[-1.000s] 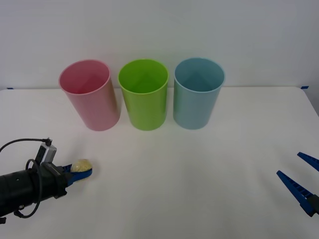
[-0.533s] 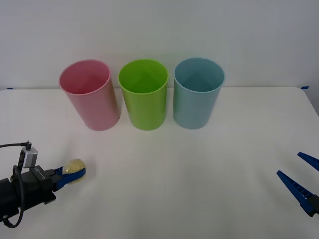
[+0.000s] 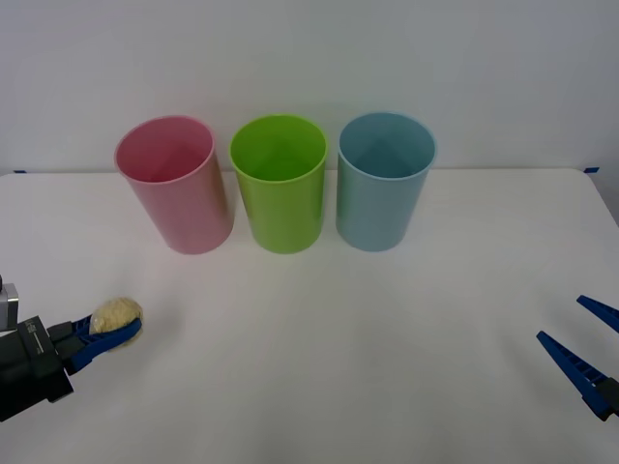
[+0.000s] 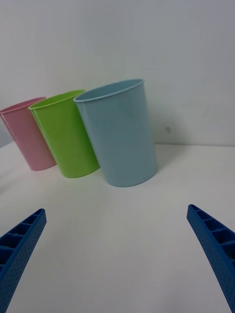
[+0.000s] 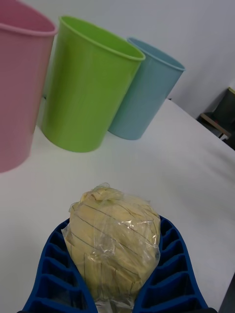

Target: Put cans in the blue bin and PET bottles in the pink bin and trash in the green bin.

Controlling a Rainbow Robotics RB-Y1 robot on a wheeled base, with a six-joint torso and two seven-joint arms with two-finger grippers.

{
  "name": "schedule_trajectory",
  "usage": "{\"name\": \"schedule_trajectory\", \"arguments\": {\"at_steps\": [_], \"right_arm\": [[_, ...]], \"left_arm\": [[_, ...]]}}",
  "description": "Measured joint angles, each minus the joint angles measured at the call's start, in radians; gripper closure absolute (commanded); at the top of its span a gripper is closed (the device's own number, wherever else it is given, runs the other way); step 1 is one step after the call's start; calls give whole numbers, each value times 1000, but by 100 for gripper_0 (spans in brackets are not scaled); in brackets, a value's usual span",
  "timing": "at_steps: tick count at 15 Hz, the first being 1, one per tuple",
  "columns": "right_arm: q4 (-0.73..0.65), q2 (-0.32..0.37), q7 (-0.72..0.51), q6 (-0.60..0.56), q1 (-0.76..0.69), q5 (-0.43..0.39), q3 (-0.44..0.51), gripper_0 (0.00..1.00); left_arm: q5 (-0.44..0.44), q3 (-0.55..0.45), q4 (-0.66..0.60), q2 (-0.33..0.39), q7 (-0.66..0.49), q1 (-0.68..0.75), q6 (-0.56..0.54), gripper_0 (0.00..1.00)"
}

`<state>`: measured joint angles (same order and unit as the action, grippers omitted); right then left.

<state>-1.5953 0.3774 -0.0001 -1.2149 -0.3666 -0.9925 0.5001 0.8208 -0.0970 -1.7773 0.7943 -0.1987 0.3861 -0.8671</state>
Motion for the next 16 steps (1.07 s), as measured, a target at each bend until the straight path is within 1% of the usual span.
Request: {"name": "schedule_trajectory", "arguments": {"at_steps": [2, 4, 6, 8, 11, 14, 16], "right_arm": [[0, 0, 0, 0, 0, 0, 0, 0], [0, 0, 0, 0, 0, 0, 0, 0], [0, 0, 0, 0, 0, 0, 0, 0], [0, 0, 0, 0, 0, 0, 0, 0], [0, 0, 0, 0, 0, 0, 0, 0], [0, 0, 0, 0, 0, 0, 0, 0], [0, 0, 0, 0, 0, 0, 0, 0]], "left_arm": [[56, -70, -55, -63, -32, 1, -13, 100], [106, -116, -101, -92, -96, -18, -4, 100], [122, -125, -133, -101, -129, -61, 45, 100], [123, -116, -171, -101, -181, -122, 129, 100], [145, -29, -187, -93, -238, -255, 291, 100], [140, 103, -180, -34, -307, -394, 443, 100], [106, 164, -145, -8, -323, -487, 484, 100]]}}
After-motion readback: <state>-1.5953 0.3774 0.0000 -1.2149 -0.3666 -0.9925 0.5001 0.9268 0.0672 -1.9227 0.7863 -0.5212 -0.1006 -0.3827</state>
